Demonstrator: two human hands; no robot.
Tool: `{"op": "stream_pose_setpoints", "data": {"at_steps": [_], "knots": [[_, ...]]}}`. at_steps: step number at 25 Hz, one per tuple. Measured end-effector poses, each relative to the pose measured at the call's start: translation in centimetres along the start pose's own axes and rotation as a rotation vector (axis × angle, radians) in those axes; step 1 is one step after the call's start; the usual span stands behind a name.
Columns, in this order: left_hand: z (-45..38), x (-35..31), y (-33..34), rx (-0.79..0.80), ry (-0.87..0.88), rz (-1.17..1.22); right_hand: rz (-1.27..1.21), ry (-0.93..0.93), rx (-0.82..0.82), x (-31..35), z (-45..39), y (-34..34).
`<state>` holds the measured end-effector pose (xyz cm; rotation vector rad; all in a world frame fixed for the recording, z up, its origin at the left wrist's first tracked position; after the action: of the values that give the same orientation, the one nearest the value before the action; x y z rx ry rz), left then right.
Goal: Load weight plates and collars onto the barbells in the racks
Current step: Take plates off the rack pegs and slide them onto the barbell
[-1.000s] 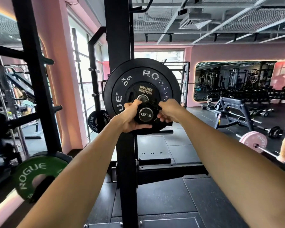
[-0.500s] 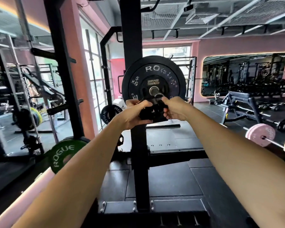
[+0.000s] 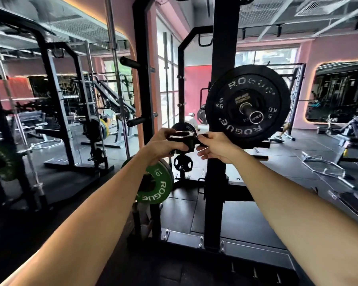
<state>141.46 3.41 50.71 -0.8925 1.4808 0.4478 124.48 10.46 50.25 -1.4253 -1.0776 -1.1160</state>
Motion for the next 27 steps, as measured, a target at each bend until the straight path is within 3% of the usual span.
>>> {"op": "stream_pose_setpoints", "data": {"at_steps": [8,13,19,27], "knots": [[-4.7,2.2,5.7,0.049,0.054,-0.304,-0.023,0.029,-0.045,-5.2,0.0,-6.0],[-12.4,2.6,15.1,0.174,0.115,-0.384,0.035,0.08,-0.127,-8.9,1.3,-16.3],[-22.2,3.1,29.2,0.34,0.159,-0.329,0.09,0.113,-0.242,-13.1,3.8,-31.8],[-31.5,3.1,43.7,0.556,0.175,-0.266,0.135,0.16,-0.423,-17.9,6.6,-47.2]]}}
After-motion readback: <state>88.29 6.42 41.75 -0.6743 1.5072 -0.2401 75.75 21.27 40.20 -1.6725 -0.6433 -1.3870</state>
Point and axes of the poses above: each hand's wrist, its own z-axis away from the middle knuckle, its own y-axis out of the palm, x = y × z, the point moved 6 cm from there along -z, towards the middle knuckle, and after that the axes turned 11 degrees about x, right-handed, at the moved point
